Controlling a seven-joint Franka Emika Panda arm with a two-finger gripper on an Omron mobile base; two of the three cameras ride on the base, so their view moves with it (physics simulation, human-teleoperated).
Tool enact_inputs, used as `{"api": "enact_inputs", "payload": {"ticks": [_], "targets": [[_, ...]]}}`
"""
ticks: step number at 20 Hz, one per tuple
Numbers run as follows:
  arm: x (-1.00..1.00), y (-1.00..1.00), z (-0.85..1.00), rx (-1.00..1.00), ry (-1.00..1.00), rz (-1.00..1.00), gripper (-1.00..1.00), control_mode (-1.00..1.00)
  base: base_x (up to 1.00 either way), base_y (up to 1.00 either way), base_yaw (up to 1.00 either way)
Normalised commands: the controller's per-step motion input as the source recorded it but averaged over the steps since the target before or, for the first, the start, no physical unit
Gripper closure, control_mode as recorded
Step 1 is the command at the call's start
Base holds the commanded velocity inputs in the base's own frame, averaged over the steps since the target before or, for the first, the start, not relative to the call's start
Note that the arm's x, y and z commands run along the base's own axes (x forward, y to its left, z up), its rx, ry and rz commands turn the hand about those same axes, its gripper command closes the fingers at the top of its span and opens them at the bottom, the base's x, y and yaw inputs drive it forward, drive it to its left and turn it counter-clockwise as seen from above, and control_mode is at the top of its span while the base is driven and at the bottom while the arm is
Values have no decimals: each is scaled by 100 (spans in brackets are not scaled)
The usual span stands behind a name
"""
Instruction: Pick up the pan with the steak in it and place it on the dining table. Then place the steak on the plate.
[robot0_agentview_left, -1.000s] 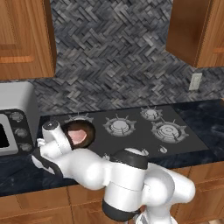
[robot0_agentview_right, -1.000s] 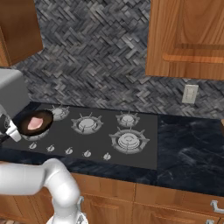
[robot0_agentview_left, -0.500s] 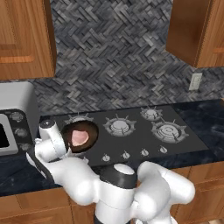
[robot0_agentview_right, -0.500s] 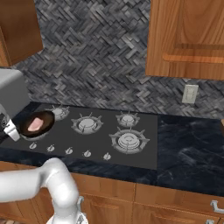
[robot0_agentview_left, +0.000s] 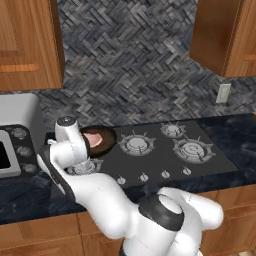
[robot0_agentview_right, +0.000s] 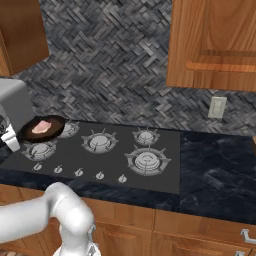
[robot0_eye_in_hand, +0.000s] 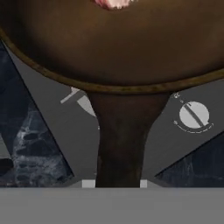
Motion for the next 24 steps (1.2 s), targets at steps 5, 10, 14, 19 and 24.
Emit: {"api": "enact_inputs", "payload": {"ticks": [5,10,14,19,24], "targets": [[-70,-65,68,13,0,0,100,-100,0,0,0],[-84,-65,58,16,0,0,100,-100,0,0,0],[-85,-57,56,15,-2,3,100,-100,0,0,0],[-73,-38,51,12,0,11,100,-100,0,0,0],[-63,-23,36,1,0,20,100,-100,0,0,0]]}}
